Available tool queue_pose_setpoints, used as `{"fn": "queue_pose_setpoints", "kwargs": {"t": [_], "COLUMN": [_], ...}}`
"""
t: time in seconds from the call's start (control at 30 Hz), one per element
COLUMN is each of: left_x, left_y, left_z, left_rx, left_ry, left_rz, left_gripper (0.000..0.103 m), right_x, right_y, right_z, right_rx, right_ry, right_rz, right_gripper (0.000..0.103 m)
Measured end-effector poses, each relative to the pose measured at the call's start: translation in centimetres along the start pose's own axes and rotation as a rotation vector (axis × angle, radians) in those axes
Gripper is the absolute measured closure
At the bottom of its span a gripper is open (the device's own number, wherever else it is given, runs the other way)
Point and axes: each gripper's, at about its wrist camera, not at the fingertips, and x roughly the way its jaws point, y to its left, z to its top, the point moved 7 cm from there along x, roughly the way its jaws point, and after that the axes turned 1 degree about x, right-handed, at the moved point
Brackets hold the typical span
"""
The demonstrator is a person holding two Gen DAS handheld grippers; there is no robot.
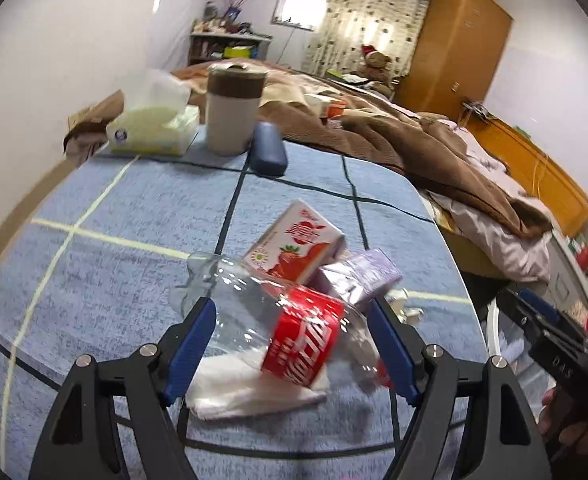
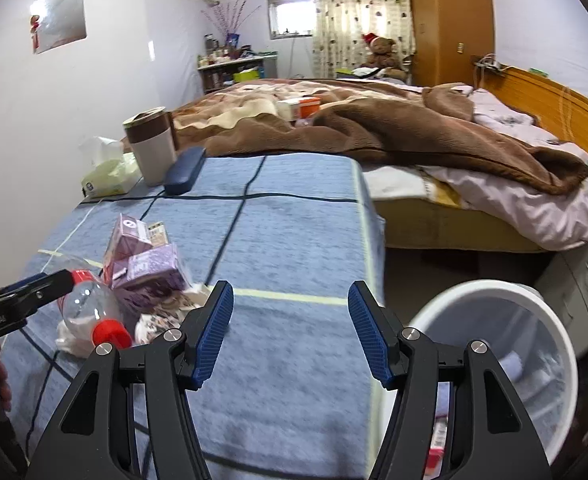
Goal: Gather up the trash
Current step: 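Move the left tool to the Coca-Cola bottle while the right tool approaches the purple carton, then grasp the plastic Coca-Cola bottle with the left tool while the right tool grasps the purple grape carton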
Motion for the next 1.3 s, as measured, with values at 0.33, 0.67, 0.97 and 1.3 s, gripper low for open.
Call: {"fn": "queue_pose_setpoints", "kwargs": {"t": [0.33,0.67,0.97,1.3], "left_x": [3.2,4.1,3.4,3.1], "left_y": [-0.1,1.7,4.8,7.8], "left_z": [0.1,-0.4,0.0,0.3], "left_rx": [0.001,0.063,0.109,0.088], "left_ry": [0.079,0.132,0.119,0.123], "left_rz": [0.018,0.067,0.127,0.132], "left_gripper": [0.022,0.029,0.034,0.033], "right_x": [1.7,2.7,3.5,6.7], "right_y": [1.0,2.7,5.8,8.9], "right_z": [0.7,0.4,0.0,0.2], "right_rx": [0.007,-0.008,0.113,0.231], "right_ry": [0.029,0.071,0.138,0.216], "right_rz": [0.03,0.085,0.235,0.182], "right_gripper": [0.042,0.042,0.042,0.042]}}
